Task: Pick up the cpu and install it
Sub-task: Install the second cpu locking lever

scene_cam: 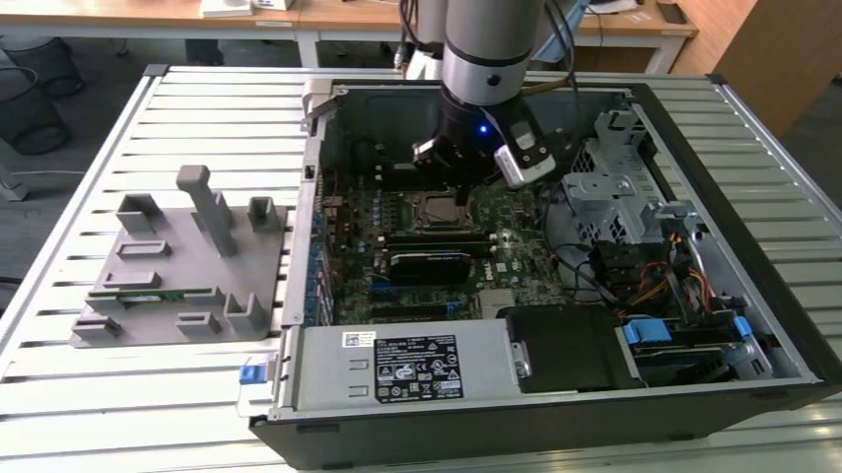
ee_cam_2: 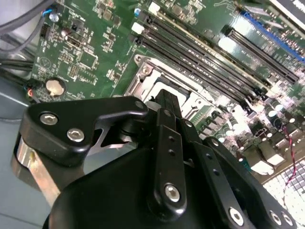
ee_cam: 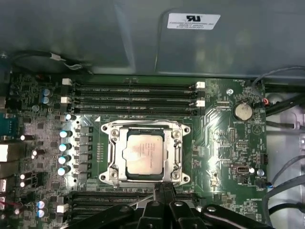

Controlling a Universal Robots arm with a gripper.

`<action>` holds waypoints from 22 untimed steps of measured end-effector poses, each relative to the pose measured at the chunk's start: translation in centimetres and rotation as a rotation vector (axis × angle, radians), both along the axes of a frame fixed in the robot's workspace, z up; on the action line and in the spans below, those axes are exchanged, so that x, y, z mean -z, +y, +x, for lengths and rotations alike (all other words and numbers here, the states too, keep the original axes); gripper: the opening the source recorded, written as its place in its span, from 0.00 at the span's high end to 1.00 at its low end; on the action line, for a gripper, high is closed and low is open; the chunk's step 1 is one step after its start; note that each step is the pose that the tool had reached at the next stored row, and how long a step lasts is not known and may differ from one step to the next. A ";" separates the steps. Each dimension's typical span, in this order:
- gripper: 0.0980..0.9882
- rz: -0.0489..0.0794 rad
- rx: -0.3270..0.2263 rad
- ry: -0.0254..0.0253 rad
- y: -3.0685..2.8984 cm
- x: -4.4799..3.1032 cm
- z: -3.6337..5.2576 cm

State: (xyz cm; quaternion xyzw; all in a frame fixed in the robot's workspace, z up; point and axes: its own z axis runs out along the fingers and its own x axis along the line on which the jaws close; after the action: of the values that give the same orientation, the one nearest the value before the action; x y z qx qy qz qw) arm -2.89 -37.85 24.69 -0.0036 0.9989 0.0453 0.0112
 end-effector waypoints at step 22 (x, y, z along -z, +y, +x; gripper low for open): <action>0.99 0.000 0.000 0.0075 -1.49 1.23 -3.37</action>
State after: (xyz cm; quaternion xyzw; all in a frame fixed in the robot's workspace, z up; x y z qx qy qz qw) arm -6.26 -39.34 23.46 -0.0036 0.9989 0.0453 0.0074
